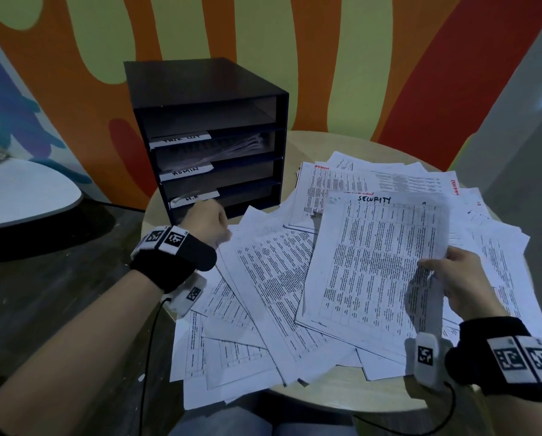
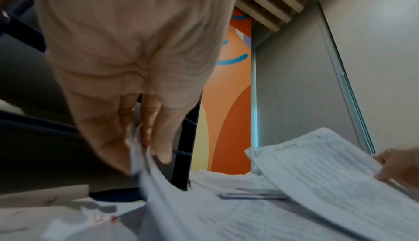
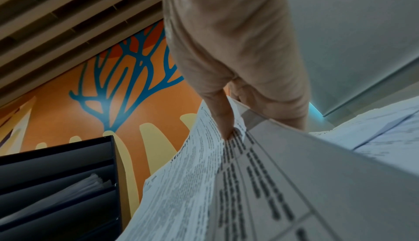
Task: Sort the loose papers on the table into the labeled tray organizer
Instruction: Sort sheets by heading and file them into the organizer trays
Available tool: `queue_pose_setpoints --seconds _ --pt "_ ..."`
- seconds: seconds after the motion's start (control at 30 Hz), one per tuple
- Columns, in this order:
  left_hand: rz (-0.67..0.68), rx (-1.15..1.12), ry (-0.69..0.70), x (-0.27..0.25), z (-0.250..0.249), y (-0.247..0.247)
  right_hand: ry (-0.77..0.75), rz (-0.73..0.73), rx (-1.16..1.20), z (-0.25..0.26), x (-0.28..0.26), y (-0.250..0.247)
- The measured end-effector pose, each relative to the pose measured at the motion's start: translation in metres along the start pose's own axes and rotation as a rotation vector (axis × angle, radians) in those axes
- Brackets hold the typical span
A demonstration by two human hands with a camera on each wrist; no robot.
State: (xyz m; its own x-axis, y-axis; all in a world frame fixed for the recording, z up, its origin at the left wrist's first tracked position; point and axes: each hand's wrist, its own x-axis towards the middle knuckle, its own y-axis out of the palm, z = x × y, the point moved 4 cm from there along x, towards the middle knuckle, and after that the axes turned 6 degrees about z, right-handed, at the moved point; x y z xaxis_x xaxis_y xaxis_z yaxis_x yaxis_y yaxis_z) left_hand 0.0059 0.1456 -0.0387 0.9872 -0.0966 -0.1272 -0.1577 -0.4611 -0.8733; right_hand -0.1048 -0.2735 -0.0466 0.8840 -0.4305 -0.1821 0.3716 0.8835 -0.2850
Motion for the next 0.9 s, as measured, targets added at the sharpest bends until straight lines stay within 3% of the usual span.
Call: queue_pose_setpoints --seconds 0.17,0.53,0.77,0.9 --pt "0.199 0.129 -0.095 -0.006 0.015 0.019 -0.017 0.021 0.007 0.002 -0.002 0.003" --pt "0.124 0.215 -0.111 -0.012 0.004 0.013 -0.002 0.016 0.001 -0.001 0.002 0.006" --pt "0.172 0.290 -0.106 -0.015 0.003 0.021 0.001 0.021 0.001 -0.001 0.002 0.007" --pt "0.208 0.204 -0.123 -0.015 0.006 0.022 0.000 0.019 0.001 -0.001 0.003 0.008"
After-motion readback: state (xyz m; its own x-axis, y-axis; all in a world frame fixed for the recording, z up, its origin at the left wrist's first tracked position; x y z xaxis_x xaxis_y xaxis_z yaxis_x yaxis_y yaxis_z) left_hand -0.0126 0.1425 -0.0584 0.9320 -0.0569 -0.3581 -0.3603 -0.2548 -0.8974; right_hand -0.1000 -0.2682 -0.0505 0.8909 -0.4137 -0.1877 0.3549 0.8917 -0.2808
